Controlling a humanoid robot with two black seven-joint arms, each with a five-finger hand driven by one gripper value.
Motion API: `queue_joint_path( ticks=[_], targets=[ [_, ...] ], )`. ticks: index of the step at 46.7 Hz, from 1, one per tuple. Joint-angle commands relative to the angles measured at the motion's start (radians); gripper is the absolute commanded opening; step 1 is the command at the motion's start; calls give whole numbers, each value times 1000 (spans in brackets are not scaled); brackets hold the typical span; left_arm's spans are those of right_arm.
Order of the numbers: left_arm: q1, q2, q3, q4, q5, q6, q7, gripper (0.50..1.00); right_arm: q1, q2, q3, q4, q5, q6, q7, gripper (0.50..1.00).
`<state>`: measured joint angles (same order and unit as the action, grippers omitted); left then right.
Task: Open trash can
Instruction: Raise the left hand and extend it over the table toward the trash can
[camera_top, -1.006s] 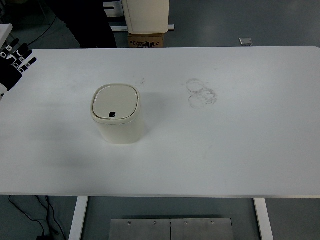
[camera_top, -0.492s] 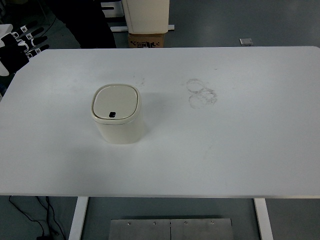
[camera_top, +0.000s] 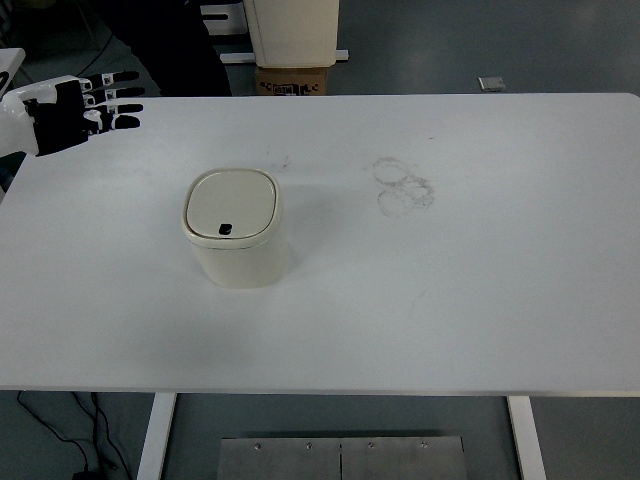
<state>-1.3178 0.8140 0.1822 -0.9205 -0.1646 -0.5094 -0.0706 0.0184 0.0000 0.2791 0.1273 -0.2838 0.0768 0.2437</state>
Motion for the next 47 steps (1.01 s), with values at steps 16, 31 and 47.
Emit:
queue_joint_path(
  ticks=[16, 31, 47],
  targets=[
    [-287, 2, 289, -132, 80, -90, 2, 1000, 0, 0, 0, 0, 0, 0, 0, 991],
    [-402, 1, 372, -155, 207, -101, 2, 1000, 0, 0, 0, 0, 0, 0, 0, 991],
    [-475, -30, 376, -208, 307, -101, 3, 1000, 0, 0, 0, 0, 0, 0, 0, 991]
  ],
)
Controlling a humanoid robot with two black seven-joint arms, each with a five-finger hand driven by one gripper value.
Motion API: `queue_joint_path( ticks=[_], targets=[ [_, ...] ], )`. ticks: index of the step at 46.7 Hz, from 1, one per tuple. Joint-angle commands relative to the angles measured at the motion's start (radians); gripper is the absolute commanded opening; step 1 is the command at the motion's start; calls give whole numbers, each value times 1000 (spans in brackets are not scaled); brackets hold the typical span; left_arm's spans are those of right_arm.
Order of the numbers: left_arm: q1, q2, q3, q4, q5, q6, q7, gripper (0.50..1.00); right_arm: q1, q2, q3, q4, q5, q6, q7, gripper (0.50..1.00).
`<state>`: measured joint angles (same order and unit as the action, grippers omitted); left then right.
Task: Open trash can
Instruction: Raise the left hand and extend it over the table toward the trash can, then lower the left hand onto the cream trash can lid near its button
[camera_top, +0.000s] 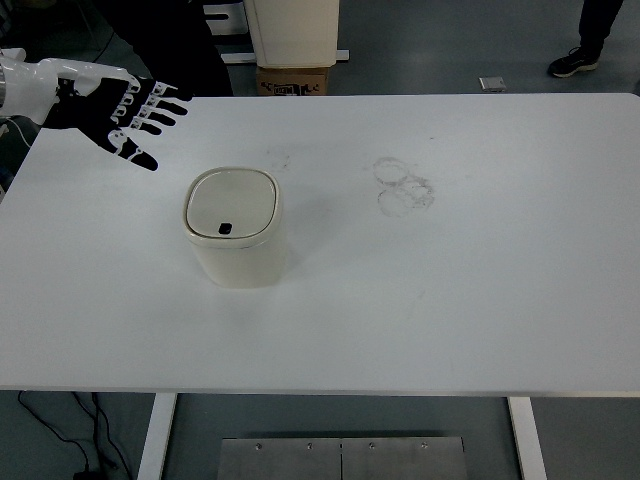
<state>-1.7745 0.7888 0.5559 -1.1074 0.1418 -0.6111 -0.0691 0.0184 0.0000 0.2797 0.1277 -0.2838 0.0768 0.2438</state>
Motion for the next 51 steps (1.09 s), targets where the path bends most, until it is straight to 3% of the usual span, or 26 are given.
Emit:
queue_joint_path(
  ticks=[1, 21, 28, 38, 44, 51],
  targets=[
    [-25, -8, 7, -32, 1, 0, 0, 1000, 0, 0, 0, 0, 0, 0, 0, 991],
    [-72, -45, 64, -143, 2, 0, 3, 1000, 0, 0, 0, 0, 0, 0, 0, 991],
    [-83, -46, 65, -186, 2, 0, 52, 1000, 0, 0, 0, 0, 0, 0, 0, 991],
    [-83, -62, 68, -193, 2, 0, 66, 1000, 0, 0, 0, 0, 0, 0, 0, 991],
    [-82, -71, 75, -198, 2, 0, 115, 1000, 0, 0, 0, 0, 0, 0, 0, 991],
    [-80, -85, 76, -204, 2, 0, 118, 1000, 0, 0, 0, 0, 0, 0, 0, 991]
  ],
)
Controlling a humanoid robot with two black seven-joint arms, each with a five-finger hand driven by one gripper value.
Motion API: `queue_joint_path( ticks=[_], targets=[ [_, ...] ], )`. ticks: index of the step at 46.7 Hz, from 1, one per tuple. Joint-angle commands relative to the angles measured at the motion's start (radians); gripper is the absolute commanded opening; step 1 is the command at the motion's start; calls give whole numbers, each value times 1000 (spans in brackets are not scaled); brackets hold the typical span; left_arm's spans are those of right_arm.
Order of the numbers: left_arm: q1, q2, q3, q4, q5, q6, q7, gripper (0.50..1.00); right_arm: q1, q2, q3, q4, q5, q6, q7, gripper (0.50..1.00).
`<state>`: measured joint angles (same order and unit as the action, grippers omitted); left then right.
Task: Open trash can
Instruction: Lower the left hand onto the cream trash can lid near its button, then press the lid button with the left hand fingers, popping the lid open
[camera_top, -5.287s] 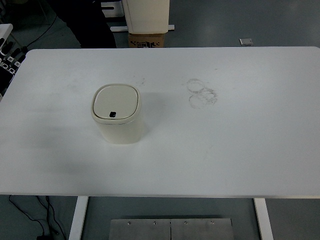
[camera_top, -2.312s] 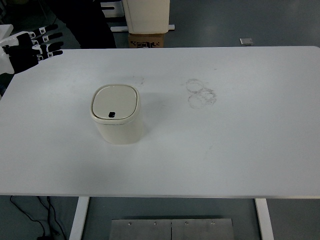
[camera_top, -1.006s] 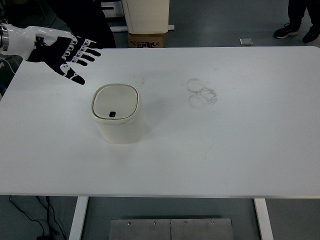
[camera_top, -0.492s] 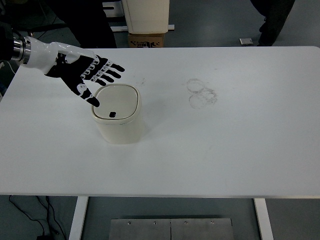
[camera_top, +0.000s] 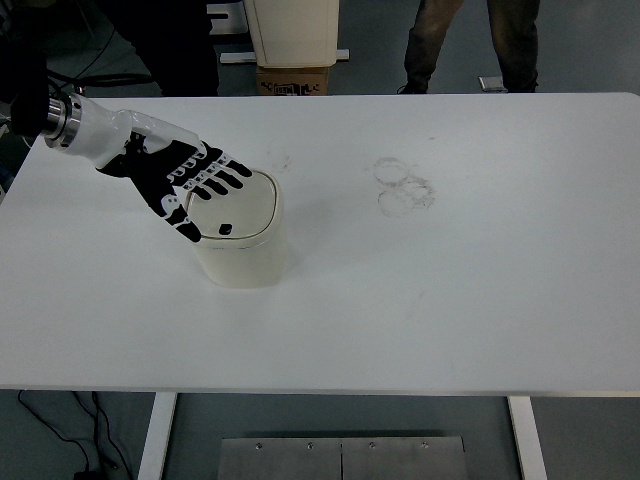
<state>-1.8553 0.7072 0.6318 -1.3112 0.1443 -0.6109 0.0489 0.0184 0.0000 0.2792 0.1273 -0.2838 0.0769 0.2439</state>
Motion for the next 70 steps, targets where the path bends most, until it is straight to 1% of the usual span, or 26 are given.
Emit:
queue_joint_path(
  ticks=[1, 26, 70],
  targets=[
    [1, -5, 0, 0, 0, 0, 0, 1000, 0, 0, 0, 0, 0, 0, 0, 991],
    [11, -43, 19, -2, 0, 0, 9, 1000, 0, 0, 0, 0, 0, 0, 0, 991],
    [34, -48, 32, 1, 0, 0, 8, 1000, 0, 0, 0, 0, 0, 1, 0, 991]
  ],
)
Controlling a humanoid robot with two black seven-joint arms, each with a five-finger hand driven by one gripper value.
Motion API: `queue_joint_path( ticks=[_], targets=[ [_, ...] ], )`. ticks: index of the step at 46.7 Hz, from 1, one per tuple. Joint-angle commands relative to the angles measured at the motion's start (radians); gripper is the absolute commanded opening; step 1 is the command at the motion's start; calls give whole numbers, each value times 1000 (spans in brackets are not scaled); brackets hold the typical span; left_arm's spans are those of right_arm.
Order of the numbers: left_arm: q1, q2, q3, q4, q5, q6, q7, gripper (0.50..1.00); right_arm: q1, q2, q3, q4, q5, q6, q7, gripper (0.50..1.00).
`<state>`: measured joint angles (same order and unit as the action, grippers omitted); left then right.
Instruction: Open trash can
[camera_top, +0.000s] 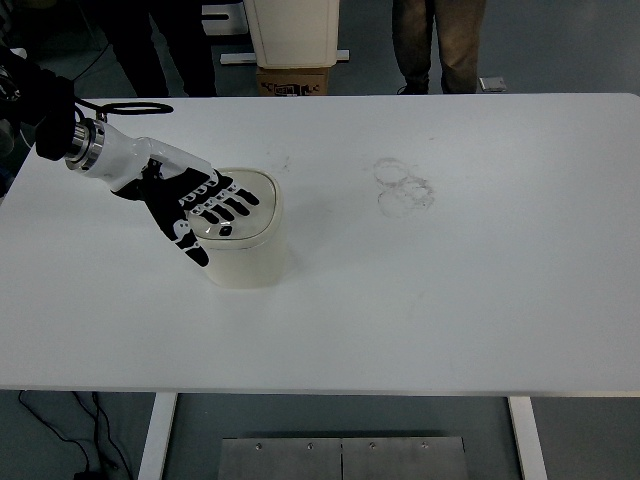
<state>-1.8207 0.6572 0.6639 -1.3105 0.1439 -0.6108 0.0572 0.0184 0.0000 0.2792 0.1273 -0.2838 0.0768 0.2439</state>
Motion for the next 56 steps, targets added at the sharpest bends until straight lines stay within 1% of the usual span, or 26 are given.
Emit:
queue_joint_path(
  ticks=[1, 31, 41, 46, 56],
  targets=[
    [-2, 2, 0, 1, 0, 0, 0, 1000, 0, 0, 0, 0, 0, 0, 0, 991],
    [-32, 13, -4, 8, -1, 0, 0, 1000, 0, 0, 0, 0, 0, 0, 0, 991],
    [-86, 21, -12, 31, -15, 0, -2, 1000, 0, 0, 0, 0, 0, 0, 0, 991],
    [-92, 27, -20, 63, -18, 0, -4, 1000, 0, 0, 0, 0, 0, 1, 0, 991],
    [-84, 38, -50, 172, -56, 0, -5, 1000, 0, 0, 0, 0, 0, 1, 0, 991]
  ],
)
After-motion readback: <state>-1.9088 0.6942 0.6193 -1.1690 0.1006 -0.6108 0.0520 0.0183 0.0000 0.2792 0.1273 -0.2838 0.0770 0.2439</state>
